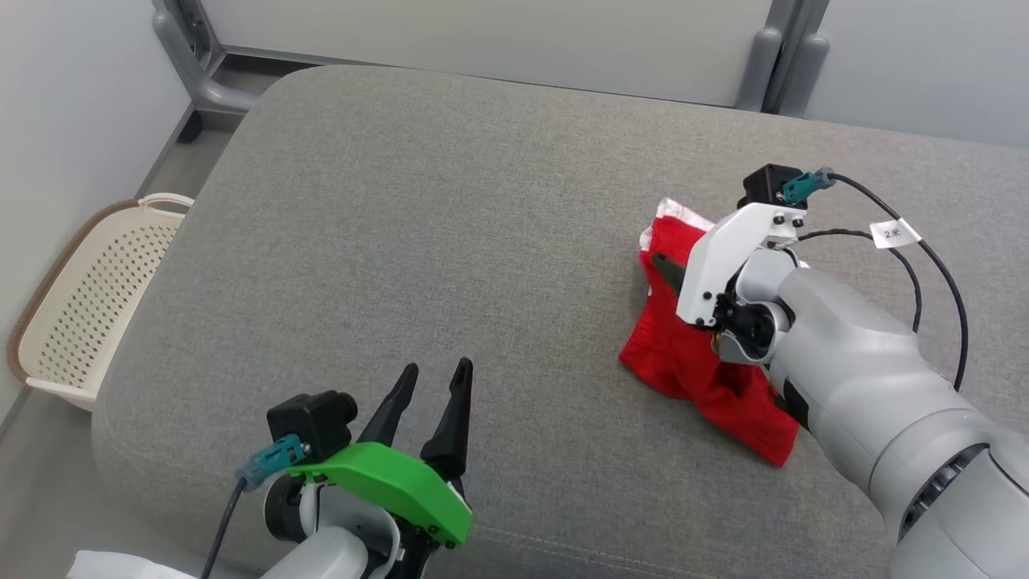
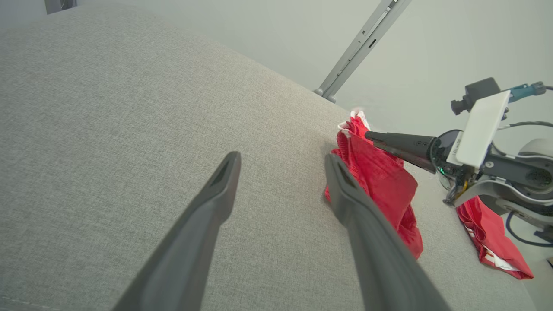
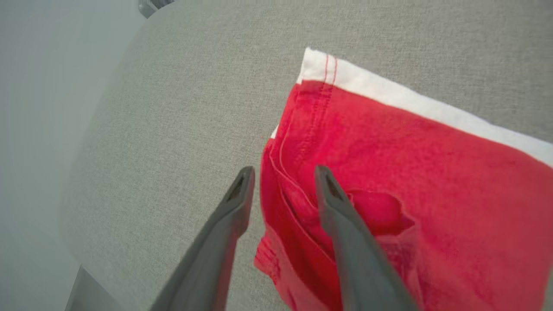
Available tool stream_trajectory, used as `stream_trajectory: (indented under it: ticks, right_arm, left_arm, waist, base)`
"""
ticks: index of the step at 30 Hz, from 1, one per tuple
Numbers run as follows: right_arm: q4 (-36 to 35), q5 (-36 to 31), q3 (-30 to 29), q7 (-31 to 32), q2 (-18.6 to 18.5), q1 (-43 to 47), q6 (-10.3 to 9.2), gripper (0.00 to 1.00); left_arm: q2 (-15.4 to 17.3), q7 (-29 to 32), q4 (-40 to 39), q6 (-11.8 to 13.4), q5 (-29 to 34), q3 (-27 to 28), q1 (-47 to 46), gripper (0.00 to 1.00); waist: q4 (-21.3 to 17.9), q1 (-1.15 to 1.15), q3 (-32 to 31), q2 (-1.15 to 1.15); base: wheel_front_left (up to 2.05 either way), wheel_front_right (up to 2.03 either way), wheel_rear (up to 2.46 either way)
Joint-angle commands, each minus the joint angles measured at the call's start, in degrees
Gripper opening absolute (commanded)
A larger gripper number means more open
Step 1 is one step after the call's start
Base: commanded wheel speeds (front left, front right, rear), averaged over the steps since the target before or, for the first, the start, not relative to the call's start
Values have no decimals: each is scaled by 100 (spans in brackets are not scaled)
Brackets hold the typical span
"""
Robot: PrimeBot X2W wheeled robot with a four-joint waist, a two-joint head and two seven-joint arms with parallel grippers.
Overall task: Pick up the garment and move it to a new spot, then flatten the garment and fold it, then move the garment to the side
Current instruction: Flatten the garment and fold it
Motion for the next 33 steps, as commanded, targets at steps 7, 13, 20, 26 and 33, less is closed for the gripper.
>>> stream_trajectory:
  ticks: [7,13,20,26,33]
  right_arm:
    - [25,-48,-150,-152,-30,-232,0,100]
    - [-206,19,-244,-407,-320,-352,0,100]
    - [-732,80,-313,-757,-908,-50,0,100]
    - [-1480,72,-269,-1121,-1324,447,0,32]
    - [-2308,-342,138,-1756,-1596,1083,0,0]
  left_arm:
    - [20,-43,20,22,18,30,-33,100]
    - [43,-13,-47,66,90,-45,41,100]
    - [-76,56,-108,99,138,-202,44,100]
    - [-80,68,-187,175,185,-229,36,100]
    - [-14,98,-315,245,249,-233,-76,100]
  waist:
    - [-263,0,-57,0]
    - [-558,0,-135,0]
    - [-846,0,-201,0]
    - [-1098,0,-165,0]
    - [-1040,0,58,0]
  base:
    - [0,0,0]
    - [0,0,0]
    - [0,0,0]
    - [0,0,0]
    - [0,0,0]
